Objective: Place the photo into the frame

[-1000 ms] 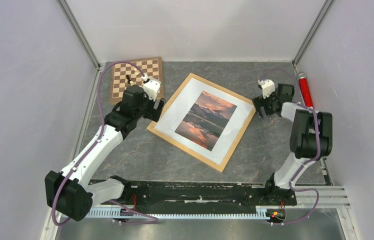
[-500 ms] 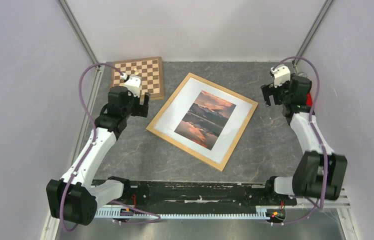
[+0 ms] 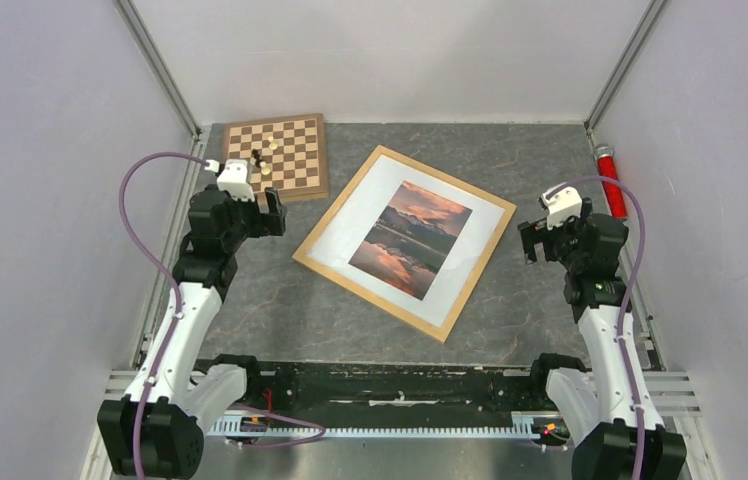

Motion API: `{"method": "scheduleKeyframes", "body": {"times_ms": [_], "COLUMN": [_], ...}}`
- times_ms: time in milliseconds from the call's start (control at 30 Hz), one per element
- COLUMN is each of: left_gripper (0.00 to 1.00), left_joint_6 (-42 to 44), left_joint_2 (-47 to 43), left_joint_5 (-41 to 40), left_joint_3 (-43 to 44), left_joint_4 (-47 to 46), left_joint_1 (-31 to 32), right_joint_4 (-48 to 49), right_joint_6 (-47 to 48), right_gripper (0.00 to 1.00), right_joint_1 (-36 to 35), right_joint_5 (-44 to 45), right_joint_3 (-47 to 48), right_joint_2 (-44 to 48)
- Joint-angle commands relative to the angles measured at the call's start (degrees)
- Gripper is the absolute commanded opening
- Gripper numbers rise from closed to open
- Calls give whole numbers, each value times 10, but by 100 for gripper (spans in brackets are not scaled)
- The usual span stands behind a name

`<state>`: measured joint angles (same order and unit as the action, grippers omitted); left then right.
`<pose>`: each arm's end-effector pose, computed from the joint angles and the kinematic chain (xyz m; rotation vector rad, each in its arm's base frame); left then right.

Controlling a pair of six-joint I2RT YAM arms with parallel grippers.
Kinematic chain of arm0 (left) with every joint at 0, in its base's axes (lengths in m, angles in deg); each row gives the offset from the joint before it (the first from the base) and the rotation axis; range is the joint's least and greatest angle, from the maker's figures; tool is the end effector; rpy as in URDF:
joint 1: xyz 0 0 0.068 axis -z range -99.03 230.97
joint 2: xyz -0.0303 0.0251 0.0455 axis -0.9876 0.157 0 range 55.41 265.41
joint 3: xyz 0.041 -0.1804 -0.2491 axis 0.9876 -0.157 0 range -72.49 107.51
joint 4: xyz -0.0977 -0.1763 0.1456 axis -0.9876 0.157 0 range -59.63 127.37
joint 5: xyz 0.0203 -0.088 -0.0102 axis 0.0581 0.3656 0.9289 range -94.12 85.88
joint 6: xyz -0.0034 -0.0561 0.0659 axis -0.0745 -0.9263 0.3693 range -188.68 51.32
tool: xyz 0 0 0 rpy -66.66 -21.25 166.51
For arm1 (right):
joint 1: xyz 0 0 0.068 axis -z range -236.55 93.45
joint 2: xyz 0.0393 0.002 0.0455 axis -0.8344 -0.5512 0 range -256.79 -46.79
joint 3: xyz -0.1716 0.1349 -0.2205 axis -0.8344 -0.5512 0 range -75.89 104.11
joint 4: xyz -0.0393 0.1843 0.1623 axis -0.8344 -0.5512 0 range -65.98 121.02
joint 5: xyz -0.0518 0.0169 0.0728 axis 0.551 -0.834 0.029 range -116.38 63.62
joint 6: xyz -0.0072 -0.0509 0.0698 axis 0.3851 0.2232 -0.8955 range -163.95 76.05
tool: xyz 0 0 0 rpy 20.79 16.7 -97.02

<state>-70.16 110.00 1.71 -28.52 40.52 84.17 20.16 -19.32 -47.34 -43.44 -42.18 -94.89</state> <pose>0.2227 -0.0202 0.3232 0.0970 1.9320 -0.1527 0.1913 -0.0083 0.2765 -0.4527 1.9396 -0.0814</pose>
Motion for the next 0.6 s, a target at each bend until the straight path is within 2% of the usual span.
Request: {"method": "scheduleKeyframes", "body": {"times_ms": [0,567], "left_gripper": [100,100], "left_joint_6": [-17,-5], "left_joint_2": [-24,-26], "left_joint_5": [31,32], "left_joint_3": [4,5], "left_joint_4": [-36,-25], "left_joint_1": [-5,-6], "right_joint_4": [44,33], "right_joint_6": [-2,10], "right_gripper": [98,98], "right_joint_1": [-1,-1], "right_joint_5": [-8,2], "right_joint_3": [2,6], "right_joint_2": [13,-14]}}
